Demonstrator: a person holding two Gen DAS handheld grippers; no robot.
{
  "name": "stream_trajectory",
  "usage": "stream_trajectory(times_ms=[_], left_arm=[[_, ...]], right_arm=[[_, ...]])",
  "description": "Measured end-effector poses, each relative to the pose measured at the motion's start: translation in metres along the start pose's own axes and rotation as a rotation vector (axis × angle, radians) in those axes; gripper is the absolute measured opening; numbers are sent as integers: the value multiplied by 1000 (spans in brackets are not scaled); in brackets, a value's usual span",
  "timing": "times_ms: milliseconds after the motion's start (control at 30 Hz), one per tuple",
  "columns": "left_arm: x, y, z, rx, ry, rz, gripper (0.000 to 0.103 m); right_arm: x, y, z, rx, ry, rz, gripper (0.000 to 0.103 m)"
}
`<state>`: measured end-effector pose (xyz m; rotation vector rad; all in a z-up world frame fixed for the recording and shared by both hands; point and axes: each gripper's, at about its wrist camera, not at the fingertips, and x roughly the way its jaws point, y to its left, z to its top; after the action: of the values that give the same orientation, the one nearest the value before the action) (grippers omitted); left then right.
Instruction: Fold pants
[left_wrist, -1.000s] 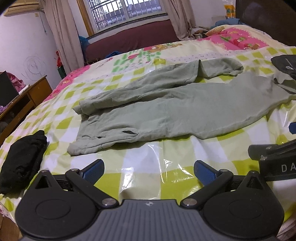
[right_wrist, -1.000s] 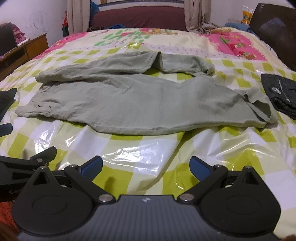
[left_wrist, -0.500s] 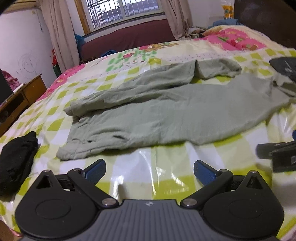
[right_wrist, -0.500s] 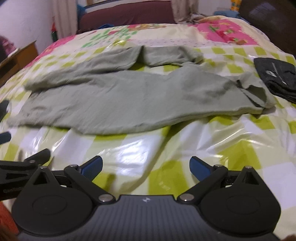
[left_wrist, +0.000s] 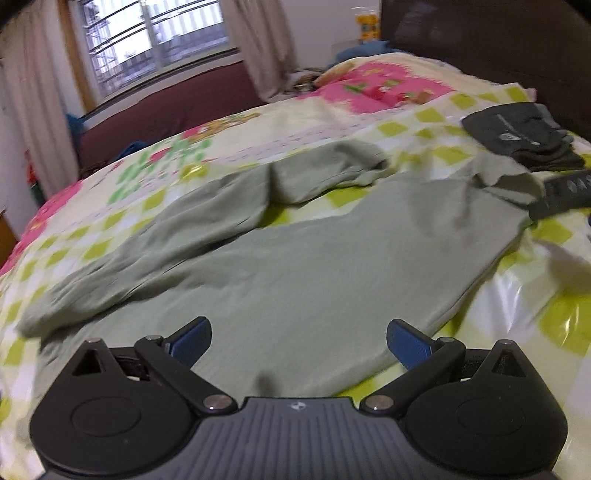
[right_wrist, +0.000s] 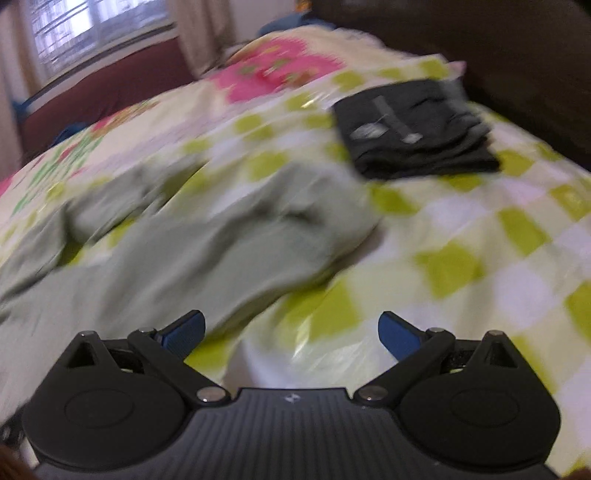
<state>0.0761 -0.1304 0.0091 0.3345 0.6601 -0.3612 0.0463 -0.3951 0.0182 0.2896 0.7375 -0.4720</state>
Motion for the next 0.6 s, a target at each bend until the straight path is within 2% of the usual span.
stream_trajectory(times_ms=[100,167,233,333,400,433,500,600], left_arm=[[18,-15,12,18,7,-40,103],[29,-26,19,39,14,-65,103],[36,-36,24,61,13,-86,103],[42,-47,28,82,15,-118,103],[46,-53,29,105,31,-122,103],[48,-55,31,116,45,-123,103],[47,-58,33,127,57,-133,103],[45,-62,37,146,35,-159,103]], right_arm=[[23,-9,13,-104,-47,-92,99],[41,-16,17,-150,-37,-129,97],[57,-23,19,-168,-14,-138,90],[77,-29,21,-166,13,-55,67],[78,-31,25,-141,0,-17,35],[76,-33,29,-112,0,-17,29],[70,-44,39,-21,12,18,7],[69,-62,55,50,11,37,6]])
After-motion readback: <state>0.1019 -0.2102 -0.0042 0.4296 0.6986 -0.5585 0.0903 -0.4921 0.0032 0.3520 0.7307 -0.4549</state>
